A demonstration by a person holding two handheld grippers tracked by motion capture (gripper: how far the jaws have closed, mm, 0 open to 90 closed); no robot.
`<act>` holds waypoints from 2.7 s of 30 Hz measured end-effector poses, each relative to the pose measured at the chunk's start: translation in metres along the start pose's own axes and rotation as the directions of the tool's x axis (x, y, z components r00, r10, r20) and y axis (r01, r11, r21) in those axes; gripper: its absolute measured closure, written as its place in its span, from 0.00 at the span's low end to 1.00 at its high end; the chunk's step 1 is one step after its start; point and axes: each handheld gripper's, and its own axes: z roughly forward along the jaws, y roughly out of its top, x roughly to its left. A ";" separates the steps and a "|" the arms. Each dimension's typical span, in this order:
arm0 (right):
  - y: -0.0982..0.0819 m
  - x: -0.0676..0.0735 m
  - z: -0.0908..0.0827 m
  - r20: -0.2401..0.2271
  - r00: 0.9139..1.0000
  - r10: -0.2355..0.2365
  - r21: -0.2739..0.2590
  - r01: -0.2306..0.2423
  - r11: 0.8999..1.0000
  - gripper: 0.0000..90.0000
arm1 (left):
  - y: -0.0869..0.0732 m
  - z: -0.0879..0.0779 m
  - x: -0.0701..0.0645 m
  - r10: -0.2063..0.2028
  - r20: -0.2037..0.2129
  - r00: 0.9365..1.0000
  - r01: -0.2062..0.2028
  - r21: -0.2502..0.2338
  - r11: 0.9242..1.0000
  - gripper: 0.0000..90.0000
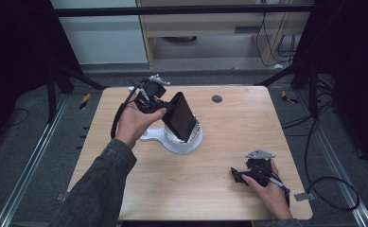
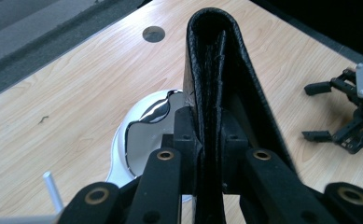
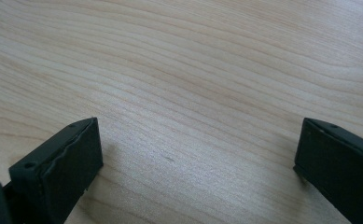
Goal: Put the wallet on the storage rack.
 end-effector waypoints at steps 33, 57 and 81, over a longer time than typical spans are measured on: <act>0.000 0.000 0.000 -0.004 1.000 -0.010 -0.003 0.010 1.000 0.01 | -0.002 0.042 0.017 -0.036 -0.007 0.999 0.036 0.050 0.998 0.89; 0.000 0.001 0.000 -0.005 1.000 -0.010 -0.004 0.010 1.000 0.01 | 0.002 0.031 0.018 -0.031 -0.098 0.995 0.029 -0.030 0.999 0.74; 0.000 0.001 0.000 -0.006 1.000 -0.011 -0.003 0.011 1.000 0.01 | -0.010 -0.019 -0.008 0.065 -0.134 0.989 -0.086 -0.157 0.984 0.51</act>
